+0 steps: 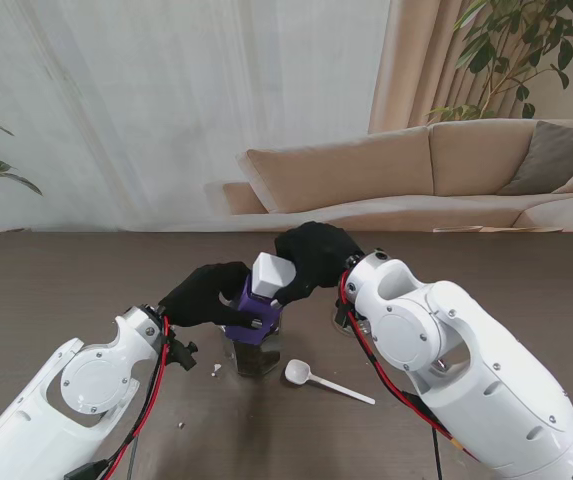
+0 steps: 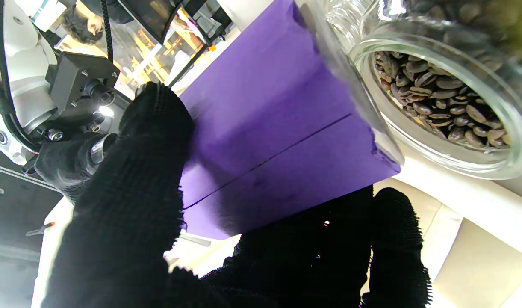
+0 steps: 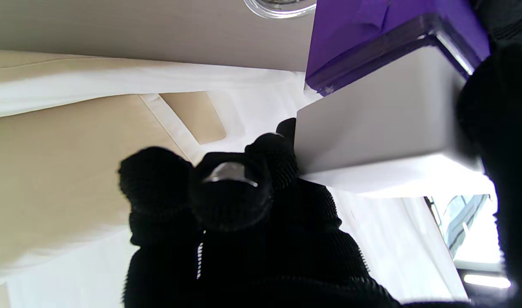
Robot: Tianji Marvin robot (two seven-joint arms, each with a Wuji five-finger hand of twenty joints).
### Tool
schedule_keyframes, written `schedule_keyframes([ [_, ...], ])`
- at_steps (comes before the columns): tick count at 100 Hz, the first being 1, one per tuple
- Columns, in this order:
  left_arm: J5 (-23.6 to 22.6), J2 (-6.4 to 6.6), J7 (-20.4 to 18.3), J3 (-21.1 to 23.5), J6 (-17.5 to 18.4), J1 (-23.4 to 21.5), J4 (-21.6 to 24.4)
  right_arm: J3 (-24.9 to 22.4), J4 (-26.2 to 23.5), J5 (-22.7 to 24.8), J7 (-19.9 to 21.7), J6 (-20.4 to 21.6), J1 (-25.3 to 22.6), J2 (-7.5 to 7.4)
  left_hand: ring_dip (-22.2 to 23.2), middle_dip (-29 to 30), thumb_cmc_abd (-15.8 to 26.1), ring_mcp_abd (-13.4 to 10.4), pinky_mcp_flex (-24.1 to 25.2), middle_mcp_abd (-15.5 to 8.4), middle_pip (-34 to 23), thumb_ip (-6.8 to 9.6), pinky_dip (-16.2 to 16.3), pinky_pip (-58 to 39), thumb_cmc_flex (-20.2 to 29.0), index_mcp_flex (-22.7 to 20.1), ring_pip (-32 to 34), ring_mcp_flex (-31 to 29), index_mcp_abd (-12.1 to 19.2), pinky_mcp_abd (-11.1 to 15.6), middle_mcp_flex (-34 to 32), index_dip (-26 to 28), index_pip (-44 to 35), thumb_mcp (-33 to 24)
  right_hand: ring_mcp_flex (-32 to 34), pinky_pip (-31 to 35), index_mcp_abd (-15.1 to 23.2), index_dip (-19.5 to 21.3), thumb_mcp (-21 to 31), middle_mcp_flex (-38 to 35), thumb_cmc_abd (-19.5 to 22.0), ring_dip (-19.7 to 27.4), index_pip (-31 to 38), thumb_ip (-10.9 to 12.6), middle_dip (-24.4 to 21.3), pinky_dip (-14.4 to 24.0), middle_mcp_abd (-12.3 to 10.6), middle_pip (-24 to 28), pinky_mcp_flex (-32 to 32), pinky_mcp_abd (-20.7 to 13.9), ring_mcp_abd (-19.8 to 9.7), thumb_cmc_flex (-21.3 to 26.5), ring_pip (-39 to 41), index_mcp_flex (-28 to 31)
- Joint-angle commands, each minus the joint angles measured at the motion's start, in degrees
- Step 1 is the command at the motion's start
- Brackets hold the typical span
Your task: Portion coffee beans from the glass jar into the coffee jar
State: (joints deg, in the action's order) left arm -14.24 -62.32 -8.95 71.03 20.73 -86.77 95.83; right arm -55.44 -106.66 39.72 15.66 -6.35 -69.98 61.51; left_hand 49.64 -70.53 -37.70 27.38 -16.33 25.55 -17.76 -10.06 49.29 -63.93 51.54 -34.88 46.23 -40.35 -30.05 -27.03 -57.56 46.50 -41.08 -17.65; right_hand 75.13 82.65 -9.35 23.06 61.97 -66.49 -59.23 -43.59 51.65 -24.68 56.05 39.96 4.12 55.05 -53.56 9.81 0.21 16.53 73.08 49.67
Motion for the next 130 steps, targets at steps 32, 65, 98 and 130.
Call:
schedule_keyframes([
  [32,-0.5,-0.26,-0.2,0.5,0.2,-0.6,0.8,0.7,-0.2,-0.6,3.2,-0.4,0.9,-0.37,1.0,-1.9,7.5,1.6,1.9,-4.3,-4.1,3.65,1.9,-2.6,10.6,-5.7,-0.2,-1.4,2.5,3.6,-4.7,3.6,-21.5,-21.4,0.3,2.0,21.7,7.5,6.3,1.0,9.1,0.0,10.0,4.0,0.9,0.1,-6.6,0.5,9.4,0.1,-1.6,9.9,-0.6,8.1],
  [65,-0.3,-0.39,0.2,0.0,0.3,-0.3,0.4,0.9,0.7,0.0,0.3,-0.4,-0.1,0.09,1.0,-1.9,7.5,1.8,1.9,-4.2,-4.0,3.59,1.9,-2.6,10.5,-5.7,-0.3,-1.3,2.5,3.7,-4.8,3.6,-21.5,-21.5,-1.7,0.1,23.8,2.9,6.6,4.8,3.6,0.9,7.1,3.8,-0.5,0.2,-5.9,-1.2,13.4,0.9,-0.5,9.1,-3.7,3.1],
  [98,-0.5,-0.38,0.2,0.1,-0.2,-0.6,0.7,0.2,0.6,0.5,0.4,0.0,-0.2,0.00,1.0,-1.9,7.4,1.8,1.8,-4.2,-4.0,3.56,1.9,-2.6,10.5,-5.7,-0.2,-1.4,2.5,3.6,-4.8,3.6,-21.5,-21.6,-8.6,-3.1,17.4,10.0,7.6,13.5,6.7,0.5,-5.0,13.7,-4.0,1.8,-5.1,-1.5,18.5,1.1,0.4,3.0,-6.8,-2.7],
  [130,-0.5,-0.38,0.2,0.1,-0.3,-0.7,0.9,-0.1,0.0,1.8,1.8,0.3,-0.1,-0.32,1.0,-1.9,7.4,1.7,1.8,-4.2,-4.0,3.52,1.8,-2.5,10.4,-5.7,-0.3,-1.4,2.6,3.6,-4.8,3.7,-21.5,-21.6,-14.1,-5.0,12.0,9.4,4.6,20.5,7.2,0.6,-10.8,14.7,-4.5,2.0,-5.2,-2.0,22.5,1.2,1.2,-0.5,-8.1,-12.9],
])
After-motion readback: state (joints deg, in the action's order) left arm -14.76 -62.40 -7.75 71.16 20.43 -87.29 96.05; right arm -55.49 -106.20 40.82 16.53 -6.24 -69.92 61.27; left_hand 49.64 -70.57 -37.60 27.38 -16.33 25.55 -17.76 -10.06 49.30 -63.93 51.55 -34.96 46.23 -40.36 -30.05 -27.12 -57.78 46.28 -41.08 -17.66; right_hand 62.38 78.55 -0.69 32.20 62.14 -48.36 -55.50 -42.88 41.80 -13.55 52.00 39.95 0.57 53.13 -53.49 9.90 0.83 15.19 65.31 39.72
